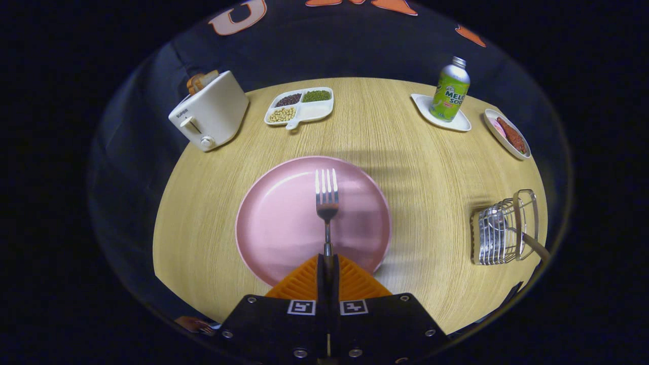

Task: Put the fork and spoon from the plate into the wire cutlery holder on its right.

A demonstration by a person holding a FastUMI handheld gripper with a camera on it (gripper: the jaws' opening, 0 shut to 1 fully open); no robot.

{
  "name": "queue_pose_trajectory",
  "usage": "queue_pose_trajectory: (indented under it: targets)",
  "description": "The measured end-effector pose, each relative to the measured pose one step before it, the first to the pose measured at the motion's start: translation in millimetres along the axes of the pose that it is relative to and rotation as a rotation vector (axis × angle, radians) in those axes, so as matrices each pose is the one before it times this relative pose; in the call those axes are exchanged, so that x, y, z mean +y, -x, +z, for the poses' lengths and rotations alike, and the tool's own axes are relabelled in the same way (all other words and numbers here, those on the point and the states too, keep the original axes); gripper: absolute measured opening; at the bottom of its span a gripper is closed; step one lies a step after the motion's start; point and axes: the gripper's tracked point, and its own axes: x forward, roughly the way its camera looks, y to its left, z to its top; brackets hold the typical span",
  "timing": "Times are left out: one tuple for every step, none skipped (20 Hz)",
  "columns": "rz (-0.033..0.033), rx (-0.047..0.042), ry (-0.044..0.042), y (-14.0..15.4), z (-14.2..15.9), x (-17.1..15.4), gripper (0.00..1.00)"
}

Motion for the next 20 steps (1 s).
queue_pose_trajectory:
  targets:
    - [-0.00356,-0.0135,-0.00335,8.6,3.23,-4.97,0.03]
    - [-0.00934,-0.01991,-0.00681,9.18,5.36,-7.56,0.03]
    - [-0.00854,-0.01202,-0.00564,9.09,3.97,-8.15,0.03]
    - [-0.01054,-0.0092,-0.01029,8.77,2.24,-9.37,0.03]
    - [-0.01592,-0.00551,-0.01437,9.25,2.11,-12.13,0.03]
    - [-0.01576,-0.00465,-0.01655,8.51,2.79,-12.93,0.03]
    - [-0.01606,-0.00434,-0.01504,9.47,0.7,-14.33,0.03]
    - [-0.02126,-0.00313,-0.01201,7.16,1.65,-15.5,0.03]
    - [-0.02323,0.00296,-0.01072,6.81,0.54,-16.84,0.03]
    - [-0.02401,0.00479,-0.01012,6.01,-0.66,-16.29,0.03]
    - [-0.02413,0.00761,-0.00581,4.52,-0.27,-17.07,0.03]
    - [-0.02634,0.00764,-0.00249,7.04,-1.76,-17.02,0.03]
    - [-0.02552,0.01256,0.00346,4.86,-1.71,-17.44,0.03]
    - [-0.0254,0.01345,0.00659,2.87,-3.16,-14.31,0.03]
    - [-0.01365,0.00981,0.00845,0.63,-0.13,-10.88,0.03]
    - [-0.0097,0.01908,0.01233,-0.04,-1.93,-9.73,0.03]
    - [-0.00321,0.02243,0.01117,-0.6,-2.68,-7.55,0.03]
    - [0.00242,0.02331,0.01275,-1.19,-1.71,-4.55,0.03]
    - [0.00096,0.0219,0.01249,-1.47,-1.35,-4.61,0.03]
    - [0.00099,0.02362,0.01416,-2.15,-0.56,-2.44,0.04]
